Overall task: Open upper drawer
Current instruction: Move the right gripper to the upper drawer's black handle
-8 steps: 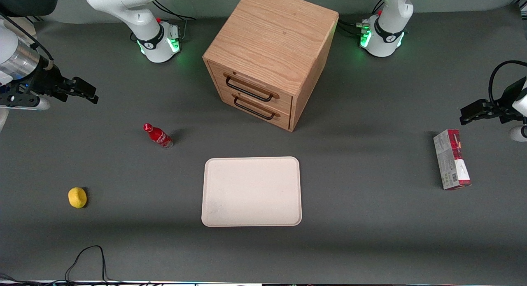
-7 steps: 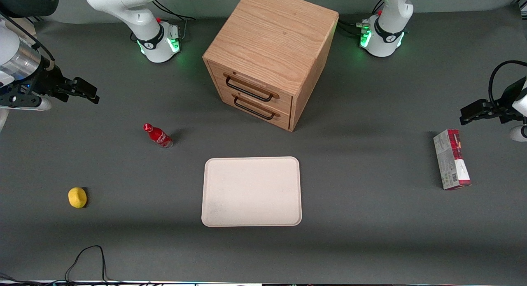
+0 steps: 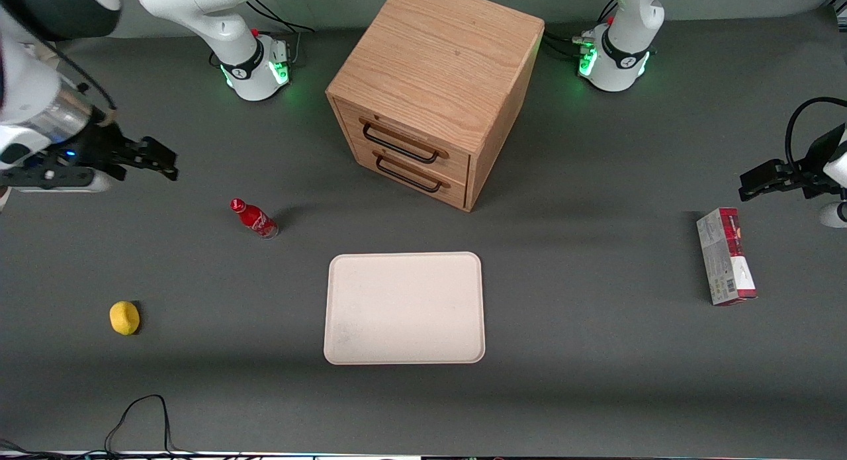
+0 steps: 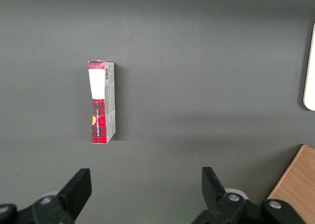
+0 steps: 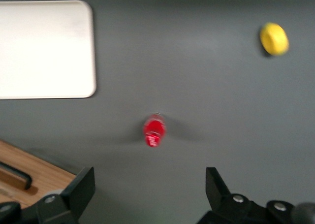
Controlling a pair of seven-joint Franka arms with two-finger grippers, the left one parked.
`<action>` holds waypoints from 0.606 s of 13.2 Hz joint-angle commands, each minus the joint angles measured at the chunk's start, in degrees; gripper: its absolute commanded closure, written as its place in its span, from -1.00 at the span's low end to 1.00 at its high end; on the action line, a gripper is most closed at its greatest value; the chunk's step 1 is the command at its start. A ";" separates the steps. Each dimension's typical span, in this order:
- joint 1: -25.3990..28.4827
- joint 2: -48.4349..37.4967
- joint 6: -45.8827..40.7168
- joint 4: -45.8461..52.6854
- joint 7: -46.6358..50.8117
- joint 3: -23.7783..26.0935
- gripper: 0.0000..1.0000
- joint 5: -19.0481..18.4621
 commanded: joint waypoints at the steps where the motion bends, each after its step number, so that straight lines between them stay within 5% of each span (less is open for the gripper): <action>1: -0.75 4.01 -0.91 5.12 -0.51 11.14 -1.00 0.87; 4: -0.66 7.08 -0.91 7.12 -8.14 22.31 -1.00 1.57; 5: -0.75 8.92 -1.61 7.75 -8.77 24.43 -1.00 4.62; 7: -0.66 11.74 -2.58 7.67 -13.84 24.98 -1.00 18.03; 8: -0.57 12.62 -2.32 7.40 -16.57 25.07 -1.00 18.62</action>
